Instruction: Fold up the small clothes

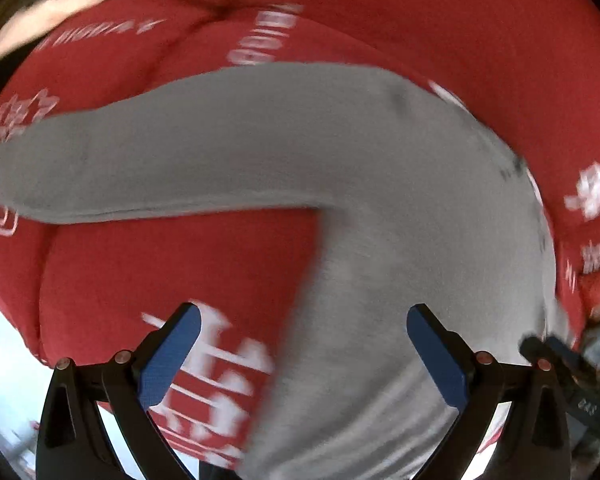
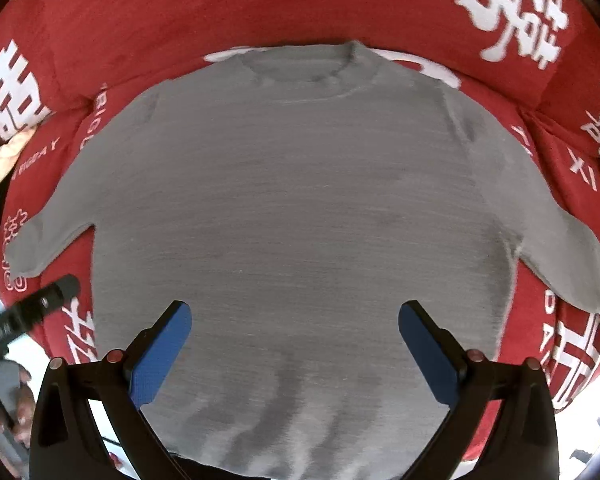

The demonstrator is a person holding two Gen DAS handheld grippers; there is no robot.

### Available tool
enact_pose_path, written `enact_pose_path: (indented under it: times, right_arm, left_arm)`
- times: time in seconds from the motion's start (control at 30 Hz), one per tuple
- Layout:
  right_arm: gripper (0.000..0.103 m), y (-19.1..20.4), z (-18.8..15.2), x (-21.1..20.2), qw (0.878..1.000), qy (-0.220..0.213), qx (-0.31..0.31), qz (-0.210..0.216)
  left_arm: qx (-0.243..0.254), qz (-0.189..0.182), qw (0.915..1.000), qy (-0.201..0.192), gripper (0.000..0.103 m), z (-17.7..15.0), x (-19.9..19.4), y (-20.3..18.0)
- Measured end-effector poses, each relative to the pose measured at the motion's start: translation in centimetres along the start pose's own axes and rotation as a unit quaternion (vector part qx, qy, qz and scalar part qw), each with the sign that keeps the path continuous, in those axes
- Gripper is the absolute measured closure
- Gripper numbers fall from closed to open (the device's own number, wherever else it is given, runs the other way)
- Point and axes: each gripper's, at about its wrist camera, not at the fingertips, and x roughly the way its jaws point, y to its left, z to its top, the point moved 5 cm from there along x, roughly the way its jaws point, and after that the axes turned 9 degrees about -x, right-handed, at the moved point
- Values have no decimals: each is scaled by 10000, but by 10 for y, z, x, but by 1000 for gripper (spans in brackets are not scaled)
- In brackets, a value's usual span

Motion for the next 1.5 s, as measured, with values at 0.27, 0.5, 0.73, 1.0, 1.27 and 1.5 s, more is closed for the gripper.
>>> enact_pose_path:
  times: [0.27, 0.5, 0.73, 1.0, 1.27, 1.5]
  right_arm:
    - [0, 60, 6, 15, 9990, 177, -355, 206]
    - [0, 102, 10, 25, 9977, 348, -547, 193]
    - [0, 124, 17, 20, 9974, 307, -629, 151]
    - [0, 109, 6, 14, 9985, 263, -410, 239]
    - [0, 56, -15, 9, 9991, 241, 80, 325]
    - [0, -11, -30, -5, 9976, 72, 594, 342]
  left_arm:
    - [-1509, -498, 9858, -542, 0, 56, 2, 156]
    - [-1858, -1230, 9730, -601, 0, 78, 26, 185]
    - [-2025, -1077, 9660, -1195, 21, 107, 11, 189]
    - [-2091, -549, 9650, -1485, 95, 112, 0, 198]
    - [-559, -992, 9653, -2351, 95, 110, -67, 64]
    - [1110, -1796, 9523, -2203, 95, 72, -69, -117]
